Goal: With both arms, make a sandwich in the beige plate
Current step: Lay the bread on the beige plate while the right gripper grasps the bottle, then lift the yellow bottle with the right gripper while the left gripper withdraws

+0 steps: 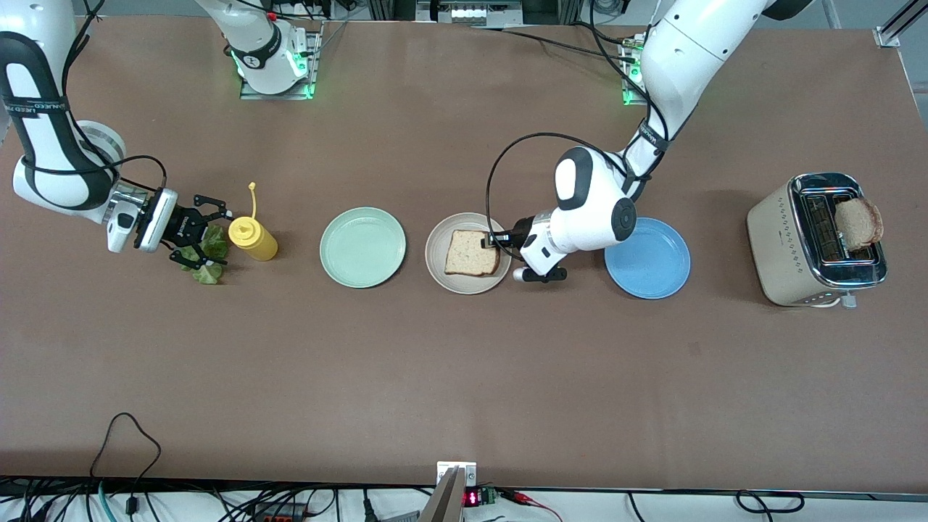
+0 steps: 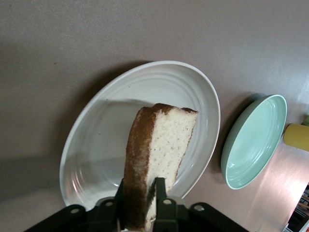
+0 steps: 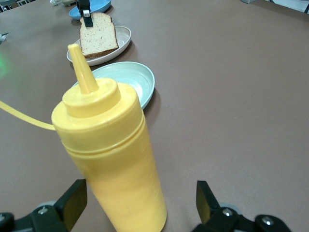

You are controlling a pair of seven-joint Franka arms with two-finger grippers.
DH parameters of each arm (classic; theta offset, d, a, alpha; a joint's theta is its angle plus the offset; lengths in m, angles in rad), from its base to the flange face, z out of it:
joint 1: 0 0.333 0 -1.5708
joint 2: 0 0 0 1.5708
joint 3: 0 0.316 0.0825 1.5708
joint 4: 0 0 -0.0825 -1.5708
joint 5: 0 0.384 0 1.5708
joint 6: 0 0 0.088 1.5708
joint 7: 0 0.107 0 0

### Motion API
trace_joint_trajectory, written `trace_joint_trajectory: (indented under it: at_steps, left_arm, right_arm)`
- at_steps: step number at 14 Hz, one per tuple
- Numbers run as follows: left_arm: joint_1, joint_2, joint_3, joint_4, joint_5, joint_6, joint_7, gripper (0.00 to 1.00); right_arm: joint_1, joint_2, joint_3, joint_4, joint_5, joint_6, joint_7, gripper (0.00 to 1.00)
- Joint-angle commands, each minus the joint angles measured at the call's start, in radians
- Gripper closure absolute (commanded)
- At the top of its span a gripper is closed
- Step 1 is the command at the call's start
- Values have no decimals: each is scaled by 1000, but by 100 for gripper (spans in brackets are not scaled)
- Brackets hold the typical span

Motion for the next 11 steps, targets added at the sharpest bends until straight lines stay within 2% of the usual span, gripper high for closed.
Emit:
trace_joint_trajectory:
  at_steps: [1, 3, 8, 11]
  left_arm:
    - [2, -74, -1, -33, -35, -11, 4, 0]
    - [14, -140, 1, -53, -35, -61, 4, 0]
    - [221, -264, 4, -57, 1, -370, 29, 0]
    - [259, -284, 27, -56, 142, -392, 25, 0]
  right_arm:
    - [-23, 10, 7, 6, 14, -24, -39, 0]
    - [-39, 15, 6, -16, 14, -48, -80, 0]
    - [-57, 16, 6, -43, 14, -50, -128, 0]
    - [-60, 25, 7, -49, 14, -53, -157, 0]
